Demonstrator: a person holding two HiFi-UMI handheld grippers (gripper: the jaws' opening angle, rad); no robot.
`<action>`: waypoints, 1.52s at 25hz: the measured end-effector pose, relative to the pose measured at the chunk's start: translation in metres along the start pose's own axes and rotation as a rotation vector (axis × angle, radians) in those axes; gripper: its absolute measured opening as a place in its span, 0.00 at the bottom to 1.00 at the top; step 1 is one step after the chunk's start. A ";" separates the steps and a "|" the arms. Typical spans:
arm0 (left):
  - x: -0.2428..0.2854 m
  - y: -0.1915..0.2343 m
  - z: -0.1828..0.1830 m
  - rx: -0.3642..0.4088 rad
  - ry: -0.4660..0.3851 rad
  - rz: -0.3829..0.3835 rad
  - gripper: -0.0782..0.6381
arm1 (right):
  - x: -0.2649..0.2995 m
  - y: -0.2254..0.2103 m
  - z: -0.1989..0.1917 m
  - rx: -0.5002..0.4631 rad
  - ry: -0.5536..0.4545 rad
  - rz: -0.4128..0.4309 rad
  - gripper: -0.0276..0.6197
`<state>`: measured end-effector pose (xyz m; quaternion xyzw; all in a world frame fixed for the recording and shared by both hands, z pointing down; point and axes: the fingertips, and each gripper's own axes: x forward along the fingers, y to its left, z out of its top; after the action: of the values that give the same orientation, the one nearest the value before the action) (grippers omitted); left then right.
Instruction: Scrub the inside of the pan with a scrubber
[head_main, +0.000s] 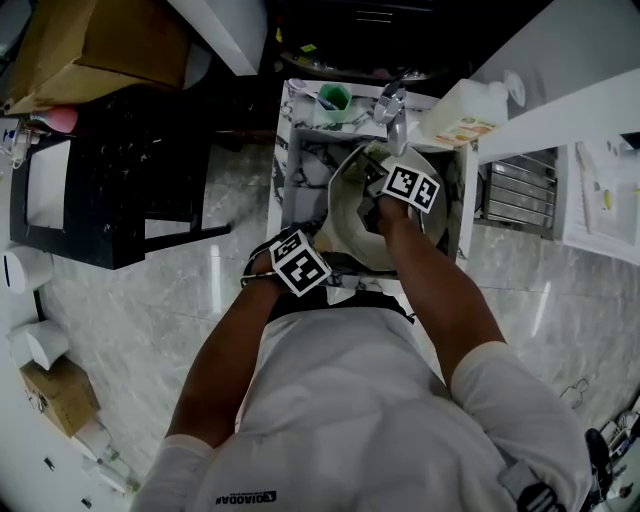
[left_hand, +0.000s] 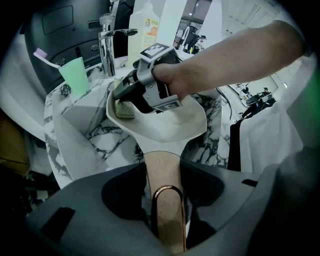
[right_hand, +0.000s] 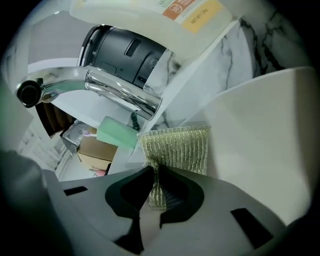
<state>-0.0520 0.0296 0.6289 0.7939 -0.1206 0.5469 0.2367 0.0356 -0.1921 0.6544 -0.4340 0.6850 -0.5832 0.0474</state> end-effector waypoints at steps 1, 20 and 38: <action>0.000 0.000 0.000 0.000 -0.001 0.000 0.41 | 0.000 0.002 -0.002 0.028 0.003 0.012 0.14; 0.000 0.000 0.001 0.001 -0.001 0.002 0.41 | -0.015 0.042 -0.082 0.270 0.317 0.201 0.14; 0.000 -0.001 0.002 -0.004 0.011 -0.003 0.42 | -0.060 0.055 -0.139 0.217 0.656 0.282 0.14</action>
<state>-0.0502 0.0298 0.6280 0.7907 -0.1193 0.5505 0.2396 -0.0357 -0.0508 0.6255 -0.1180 0.6509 -0.7484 -0.0491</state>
